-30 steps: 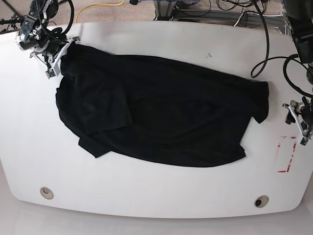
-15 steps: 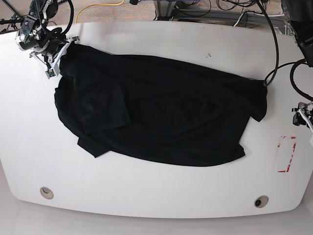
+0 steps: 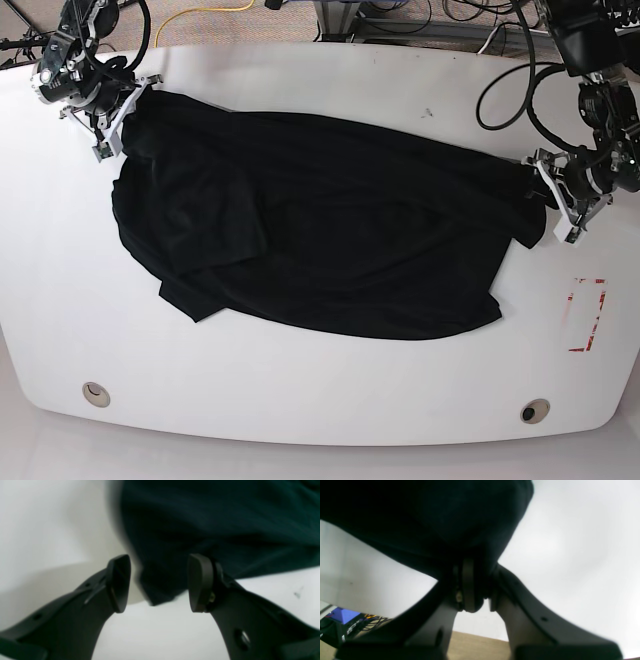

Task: Fold the T-shirt properly
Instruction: 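Open the left gripper and regrasp the shirt edge lower down, then pull the shirt edge with both grippers to straighten it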

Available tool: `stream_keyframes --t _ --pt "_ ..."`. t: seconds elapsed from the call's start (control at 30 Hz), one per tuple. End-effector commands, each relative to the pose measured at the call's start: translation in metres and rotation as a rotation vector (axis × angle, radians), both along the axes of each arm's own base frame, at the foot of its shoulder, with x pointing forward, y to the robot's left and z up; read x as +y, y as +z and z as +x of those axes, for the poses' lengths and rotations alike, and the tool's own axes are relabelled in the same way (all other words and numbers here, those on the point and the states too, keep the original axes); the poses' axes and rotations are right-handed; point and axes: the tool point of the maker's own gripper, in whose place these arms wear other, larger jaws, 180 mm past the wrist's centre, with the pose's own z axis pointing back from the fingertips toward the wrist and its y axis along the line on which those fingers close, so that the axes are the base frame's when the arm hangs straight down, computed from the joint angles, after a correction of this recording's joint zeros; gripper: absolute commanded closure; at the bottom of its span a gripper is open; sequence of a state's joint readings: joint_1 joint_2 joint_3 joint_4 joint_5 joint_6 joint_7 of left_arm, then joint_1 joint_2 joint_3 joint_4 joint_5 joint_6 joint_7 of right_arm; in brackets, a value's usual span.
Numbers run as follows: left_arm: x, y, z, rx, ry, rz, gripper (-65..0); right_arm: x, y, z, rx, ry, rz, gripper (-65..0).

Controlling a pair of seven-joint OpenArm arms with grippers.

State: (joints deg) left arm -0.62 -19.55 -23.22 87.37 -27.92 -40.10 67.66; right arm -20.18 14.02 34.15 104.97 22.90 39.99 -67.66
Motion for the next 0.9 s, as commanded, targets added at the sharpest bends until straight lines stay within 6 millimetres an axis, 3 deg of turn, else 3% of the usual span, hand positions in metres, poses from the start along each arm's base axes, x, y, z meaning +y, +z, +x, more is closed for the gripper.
stream_keyframes --t 0.0,0.27,0.4,0.53,0.63,0.87 --pt "0.001 0.003 0.004 -0.023 0.01 0.039 -33.3 -0.001 0.008 0.007 -0.037 0.003 -0.003 -7.9" --pt "0.007 -0.009 0.002 -0.031 0.009 0.138 -33.5 0.002 0.006 0.005 -0.034 0.0 0.006 -9.7" --pt "0.003 -0.023 0.0 -0.007 -0.012 0.128 -33.3 0.009 0.003 0.004 -0.034 -0.008 0.027 -21.6" --pt "0.01 -0.034 -0.004 0.025 -0.006 0.12 -33.3 0.017 0.009 0.005 -0.056 -0.007 0.031 -39.0" --pt "0.011 -0.035 -0.004 0.032 -0.004 0.118 -33.3 0.024 0.01 0.0 -0.059 -0.007 0.039 -46.6" --pt "0.012 -0.024 -0.003 0.01 -0.011 0.144 -33.8 0.04 0.006 -0.005 -0.058 -0.023 0.073 -48.2"
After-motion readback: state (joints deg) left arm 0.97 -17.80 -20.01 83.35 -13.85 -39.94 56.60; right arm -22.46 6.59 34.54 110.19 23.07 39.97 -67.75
